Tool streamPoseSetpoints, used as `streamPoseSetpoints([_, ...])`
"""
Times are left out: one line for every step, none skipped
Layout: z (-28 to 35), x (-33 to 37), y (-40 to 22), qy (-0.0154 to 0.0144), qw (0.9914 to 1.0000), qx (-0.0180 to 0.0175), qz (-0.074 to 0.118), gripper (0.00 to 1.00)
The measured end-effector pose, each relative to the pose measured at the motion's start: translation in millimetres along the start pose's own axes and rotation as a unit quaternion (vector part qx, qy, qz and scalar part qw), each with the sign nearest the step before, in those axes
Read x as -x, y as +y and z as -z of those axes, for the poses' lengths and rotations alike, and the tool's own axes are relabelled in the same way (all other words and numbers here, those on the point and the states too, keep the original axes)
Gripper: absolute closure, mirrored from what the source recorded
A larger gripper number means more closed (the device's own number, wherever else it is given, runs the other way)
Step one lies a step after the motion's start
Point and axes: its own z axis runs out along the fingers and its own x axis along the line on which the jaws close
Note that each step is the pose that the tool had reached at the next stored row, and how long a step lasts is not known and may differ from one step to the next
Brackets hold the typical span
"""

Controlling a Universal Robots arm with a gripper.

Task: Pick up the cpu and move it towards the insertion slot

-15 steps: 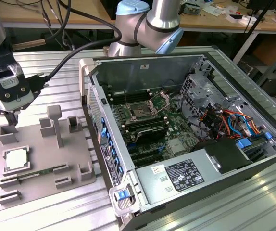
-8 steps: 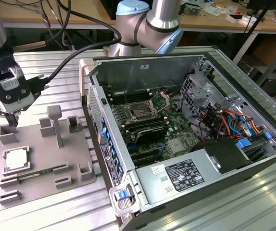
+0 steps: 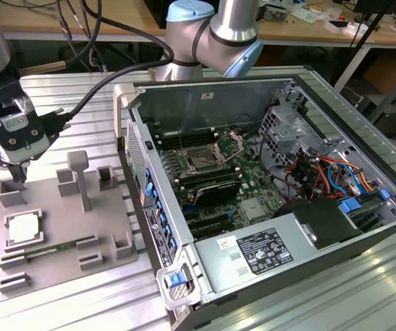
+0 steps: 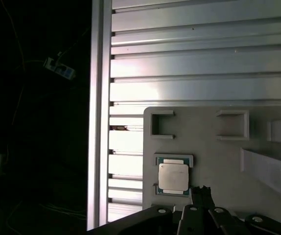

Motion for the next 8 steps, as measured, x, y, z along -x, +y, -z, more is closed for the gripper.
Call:
streamPoseSetpoints([-0.3, 0.0, 0.0, 0.0, 1.0, 0.0, 0.0, 0.89])
streamPoseSetpoints([-0.5, 0.0, 0.0, 0.0, 1.0, 0.0, 0.0, 0.89])
streamPoseSetpoints([-0.8, 0.0, 0.0, 0.0, 1.0, 0.0, 0.0, 0.89])
streamPoseSetpoints([-1.0, 0.0, 0.0, 0.0, 1.0, 0.0, 0.0, 0.89])
streamPoseSetpoints([-1.2, 0.0, 0.0, 0.0001, 1.0, 0.0, 0.0, 0.89])
streamPoseSetpoints([-1.4, 0.0, -0.1, 0.0, 1.0, 0.0, 0.0, 0.89])
streamPoseSetpoints([-1.8, 0.0, -0.1, 0.0, 1.0, 0.0, 0.0, 0.89])
streamPoseSetpoints([-2.0, 0.0, -0.1, 0.0, 1.0, 0.0, 0.0, 0.89])
